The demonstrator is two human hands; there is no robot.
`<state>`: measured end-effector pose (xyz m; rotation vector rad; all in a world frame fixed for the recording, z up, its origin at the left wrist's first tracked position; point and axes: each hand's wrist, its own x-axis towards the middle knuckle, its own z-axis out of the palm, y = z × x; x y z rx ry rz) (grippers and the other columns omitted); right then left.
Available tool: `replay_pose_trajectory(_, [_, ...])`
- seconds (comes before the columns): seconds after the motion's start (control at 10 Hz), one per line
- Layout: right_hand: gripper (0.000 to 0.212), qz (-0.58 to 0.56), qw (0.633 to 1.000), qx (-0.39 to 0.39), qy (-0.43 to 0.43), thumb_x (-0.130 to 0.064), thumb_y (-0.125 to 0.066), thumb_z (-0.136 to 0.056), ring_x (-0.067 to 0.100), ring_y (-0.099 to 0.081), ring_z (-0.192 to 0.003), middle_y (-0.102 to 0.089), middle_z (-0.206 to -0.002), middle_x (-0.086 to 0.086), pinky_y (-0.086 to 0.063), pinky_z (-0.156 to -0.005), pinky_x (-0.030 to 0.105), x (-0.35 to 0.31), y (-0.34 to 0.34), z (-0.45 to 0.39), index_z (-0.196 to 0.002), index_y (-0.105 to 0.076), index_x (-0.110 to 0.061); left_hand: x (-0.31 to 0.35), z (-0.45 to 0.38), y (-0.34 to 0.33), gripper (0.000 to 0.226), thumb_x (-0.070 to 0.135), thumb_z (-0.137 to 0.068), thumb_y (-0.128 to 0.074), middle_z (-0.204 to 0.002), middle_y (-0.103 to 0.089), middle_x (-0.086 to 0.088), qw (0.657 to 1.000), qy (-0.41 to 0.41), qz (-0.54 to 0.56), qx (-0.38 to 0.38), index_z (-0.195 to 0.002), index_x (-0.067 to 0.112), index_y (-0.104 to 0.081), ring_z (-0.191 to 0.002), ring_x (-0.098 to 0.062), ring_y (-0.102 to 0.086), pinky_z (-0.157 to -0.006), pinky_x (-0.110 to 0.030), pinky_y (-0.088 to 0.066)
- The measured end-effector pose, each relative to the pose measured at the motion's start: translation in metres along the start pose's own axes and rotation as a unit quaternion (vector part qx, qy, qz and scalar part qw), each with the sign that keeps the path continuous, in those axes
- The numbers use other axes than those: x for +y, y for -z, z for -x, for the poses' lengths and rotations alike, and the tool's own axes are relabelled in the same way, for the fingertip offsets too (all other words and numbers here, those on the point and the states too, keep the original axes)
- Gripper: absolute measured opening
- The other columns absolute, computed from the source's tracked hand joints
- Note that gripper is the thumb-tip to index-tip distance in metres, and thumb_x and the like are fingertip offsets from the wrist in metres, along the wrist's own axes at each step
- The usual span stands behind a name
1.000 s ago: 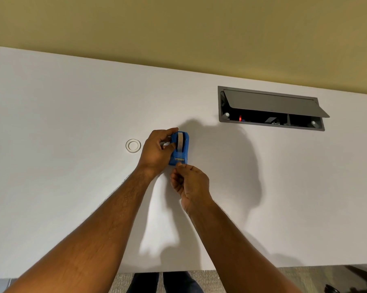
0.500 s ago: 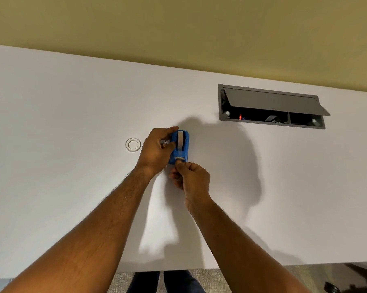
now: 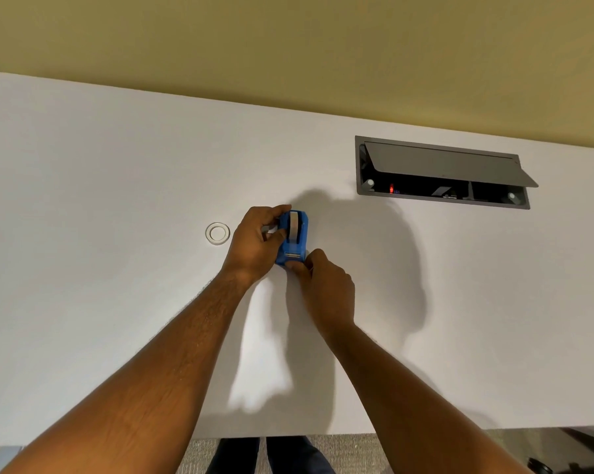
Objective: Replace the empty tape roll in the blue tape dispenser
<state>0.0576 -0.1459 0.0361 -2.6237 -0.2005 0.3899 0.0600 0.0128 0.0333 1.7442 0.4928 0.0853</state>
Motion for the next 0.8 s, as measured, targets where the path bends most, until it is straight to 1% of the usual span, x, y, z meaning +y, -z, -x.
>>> replay_pose_trajectory(0.1, [0.034,0.046,0.998,-0.016,0.032,-0.061,-0.042,-0.097,0.006,-0.042,-0.046,-0.042,-0.06,-0.016,-0.024,-0.047,0.016,0.003,-0.003,-0.003,-0.086,-0.039,-0.029,0.0,0.0,-0.001,0.042,0.003,-0.095,-0.061,-0.126,-0.058,0.005,1.0,-0.008,-0.013,0.0,-0.131,0.024,-0.061,-0.107,0.003,-0.059,-0.08,0.0,-0.046])
replay_pose_trajectory(0.2, [0.032,0.067,0.997,-0.021,0.045,-0.058,-0.042,-0.098,0.005,-0.04,-0.045,-0.04,-0.06,-0.017,-0.02,-0.046,0.015,0.006,-0.005,-0.005,-0.088,-0.036,-0.029,-0.001,0.0,-0.001,0.042,0.003,-0.095,-0.061,-0.127,-0.057,0.004,0.999,-0.02,-0.027,-0.002,-0.133,0.021,-0.061,-0.106,0.007,-0.058,-0.081,0.001,-0.045])
replay_pose_trajectory(0.3, [0.029,0.085,0.994,-0.033,0.06,-0.054,-0.046,-0.099,0.004,-0.039,-0.046,-0.041,-0.063,-0.017,-0.02,-0.047,0.012,0.009,-0.007,-0.007,-0.091,-0.034,-0.03,-0.002,0.0,-0.001,0.042,0.003,-0.095,-0.061,-0.126,-0.056,0.004,0.999,-0.025,-0.029,-0.001,-0.134,0.019,-0.06,-0.105,0.01,-0.058,-0.081,0.001,-0.044])
replay_pose_trajectory(0.4, [0.029,0.075,0.994,-0.035,0.07,-0.055,-0.048,-0.098,0.005,-0.042,-0.047,-0.049,-0.07,-0.016,-0.023,-0.048,0.011,0.01,-0.009,-0.009,-0.094,-0.038,-0.029,-0.001,0.002,-0.001,0.042,0.001,-0.096,-0.06,-0.126,-0.056,0.003,0.999,-0.025,-0.029,-0.002,-0.135,0.017,-0.059,-0.104,0.013,-0.059,-0.082,0.001,-0.045])
replay_pose_trajectory(0.5, [0.033,0.045,0.996,-0.038,0.06,-0.06,-0.053,-0.094,0.005,-0.046,-0.049,-0.055,-0.071,-0.014,-0.028,-0.048,0.014,0.008,-0.005,-0.013,-0.092,-0.041,-0.029,0.0,0.003,-0.001,0.043,-0.002,-0.096,-0.057,-0.126,-0.055,0.002,0.998,-0.044,-0.037,-0.006,-0.135,0.014,-0.059,-0.103,0.023,-0.055,-0.083,0.001,-0.045])
replay_pose_trajectory(0.6, [0.041,-0.004,0.998,-0.056,0.019,-0.063,-0.064,-0.084,0.006,-0.051,-0.052,-0.054,-0.065,-0.014,-0.031,-0.048,0.018,0.004,0.004,-0.019,-0.085,-0.042,-0.029,0.002,0.006,0.0,0.046,0.001,-0.097,-0.056,-0.133,-0.056,0.0,0.997,-0.049,-0.053,-0.01,-0.14,0.017,-0.056,-0.113,0.005,-0.058,-0.093,-0.008,-0.047])
replay_pose_trajectory(0.7, [0.047,0.011,0.997,-0.07,0.02,-0.065,-0.07,-0.077,0.004,-0.05,-0.053,-0.049,-0.065,-0.016,-0.029,-0.048,0.017,0.003,0.012,-0.019,-0.088,-0.039,-0.03,-0.006,0.019,0.001,0.047,0.013,-0.101,-0.052,-0.136,-0.053,0.011,0.994,-0.045,-0.101,0.008,-0.147,0.024,-0.047,-0.121,-0.001,-0.049,-0.099,-0.007,-0.038])
replay_pose_trajectory(0.8, [0.039,0.026,0.996,-0.039,0.072,-0.056,-0.07,-0.081,0.007,-0.056,-0.066,-0.053,-0.077,-0.017,-0.035,-0.054,0.017,0.014,0.014,-0.012,-0.092,-0.041,-0.032,-0.011,0.041,0.005,0.033,0.013,-0.101,-0.046,-0.121,-0.054,0.016,0.967,-0.168,-0.191,0.036,-0.133,0.022,-0.052,-0.109,-0.004,-0.049,-0.093,-0.008,-0.037])
